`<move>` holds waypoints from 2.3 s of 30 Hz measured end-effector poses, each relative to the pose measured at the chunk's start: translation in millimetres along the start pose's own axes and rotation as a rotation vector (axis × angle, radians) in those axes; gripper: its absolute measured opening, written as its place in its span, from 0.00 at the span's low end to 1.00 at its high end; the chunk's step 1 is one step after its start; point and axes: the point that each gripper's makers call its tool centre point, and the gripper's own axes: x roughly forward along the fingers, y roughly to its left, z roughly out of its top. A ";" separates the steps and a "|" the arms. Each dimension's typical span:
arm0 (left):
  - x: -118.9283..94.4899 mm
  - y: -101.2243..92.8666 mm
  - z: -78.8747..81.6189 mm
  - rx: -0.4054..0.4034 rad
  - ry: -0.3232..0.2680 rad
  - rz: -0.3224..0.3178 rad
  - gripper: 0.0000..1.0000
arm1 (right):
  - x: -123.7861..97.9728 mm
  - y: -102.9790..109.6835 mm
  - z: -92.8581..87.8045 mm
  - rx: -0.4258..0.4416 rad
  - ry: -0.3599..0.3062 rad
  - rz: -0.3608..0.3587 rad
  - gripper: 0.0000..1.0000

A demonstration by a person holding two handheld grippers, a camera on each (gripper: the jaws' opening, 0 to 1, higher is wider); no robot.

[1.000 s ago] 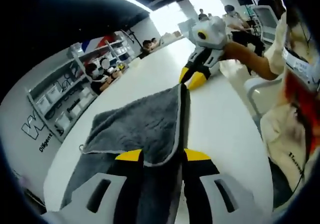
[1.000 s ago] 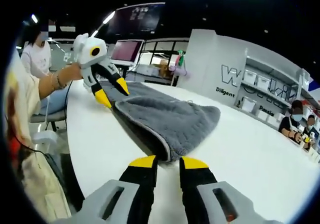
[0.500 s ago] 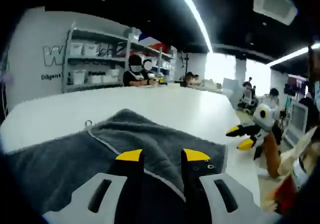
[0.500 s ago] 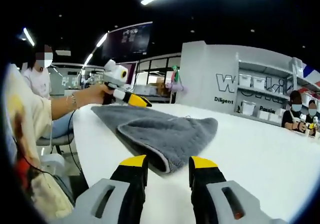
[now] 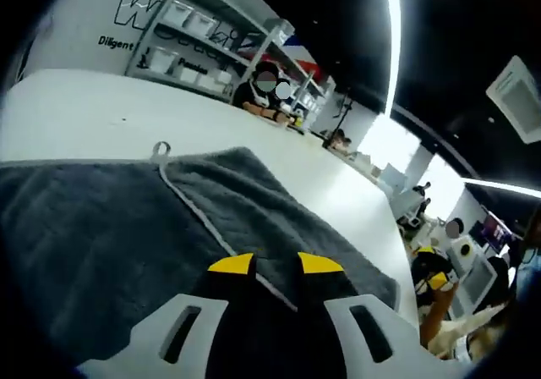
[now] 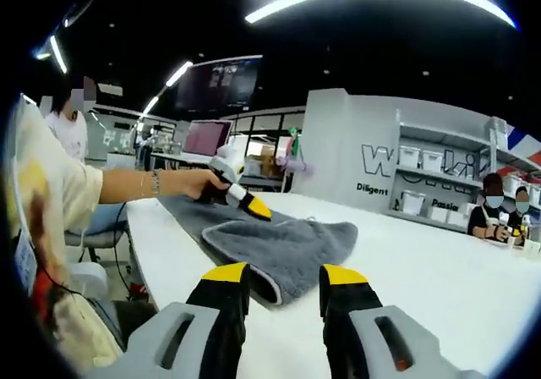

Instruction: Fold the towel on the table until its edges align and the towel forms a compact rectangular stack.

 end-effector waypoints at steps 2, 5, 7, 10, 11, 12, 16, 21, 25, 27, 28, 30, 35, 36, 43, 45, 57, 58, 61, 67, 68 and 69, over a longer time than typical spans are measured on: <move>1.3 4.5 -0.7 -0.007 0.007 0.012 0.17 | -0.1 0.3 -1.3 0.002 0.004 0.001 0.31; 4.2 12.9 -1.9 -0.025 0.024 0.030 0.17 | -0.2 1.0 -3.5 0.004 0.011 0.004 0.31; 5.3 16.8 0.1 -0.044 0.028 0.029 0.17 | -0.4 1.2 -2.7 0.004 0.009 0.003 0.31; 7.3 21.8 1.4 -0.058 0.040 0.039 0.17 | -1.2 1.8 -1.3 0.004 0.006 0.002 0.31; 8.0 23.4 1.9 -0.063 0.045 0.042 0.16 | -1.5 2.0 -0.8 0.004 0.005 0.001 0.31; 8.4 25.7 2.1 -0.063 0.050 0.049 0.16 | -1.8 2.2 -0.8 0.003 0.007 0.001 0.31; 8.3 30.2 4.1 -0.051 0.063 0.066 0.16 | -2.7 1.2 -1.4 0.004 0.011 -0.004 0.31; 10.5 31.7 6.6 -0.047 0.074 0.069 0.16 | -4.0 -0.1 -1.1 0.004 0.012 -0.010 0.31; 11.8 32.9 4.8 -0.037 0.083 0.083 0.10 | -4.8 -0.5 -1.1 0.003 0.014 -0.014 0.31; 11.2 36.0 3.8 -0.029 0.082 0.098 0.04 | -4.5 -0.4 -1.8 -0.002 0.019 -0.015 0.31; 10.9 37.5 3.4 -0.025 0.081 0.105 0.03 | -4.3 -0.3 -2.2 -0.005 0.022 -0.015 0.31; 10.8 38.0 2.3 -0.023 0.078 0.108 0.03 | -4.0 -0.2 -2.8 -0.009 0.027 -0.017 0.31; 9.5 31.2 3.1 0.009 0.068 0.104 0.02 | -3.5 -0.6 -2.6 -0.008 0.028 -0.019 0.31; 9.2 30.6 3.4 0.012 0.066 0.104 0.01 | -3.6 -0.9 -2.7 -0.008 0.029 -0.020 0.31; 0.9 28.0 8.7 0.042 0.048 0.113 0.01 | -4.2 -1.9 -2.8 -0.006 0.029 -0.021 0.31; -1.1 28.6 9.1 0.042 0.051 0.116 0.01 | -4.2 -1.7 -2.4 -0.006 0.028 -0.020 0.31; -2.7 46.5 3.3 0.049 0.114 0.166 0.01 | -4.4 -2.4 -3.7 -0.006 0.033 -0.019 0.31; -1.8 47.7 2.2 0.050 0.119 0.170 0.01 | -4.5 -2.6 -4.0 -0.006 0.034 -0.019 0.31; 0.2 52.8 3.0 0.065 0.135 0.181 0.01 | -4.7 -3.1 -4.8 -0.005 0.037 -0.019 0.31; 0.2 53.6 3.7 0.090 0.148 0.200 0.01 | -6.1 -5.2 -5.3 -0.005 0.040 -0.024 0.31; -0.2 52.8 3.2 0.096 0.148 0.203 0.02 | -6.4 -5.2 -5.0 -0.006 0.039 -0.024 0.31; -0.4 50.5 1.7 0.102 0.148 0.204 0.02 | -6.5 -5.2 -4.8 -0.007 0.039 -0.024 0.31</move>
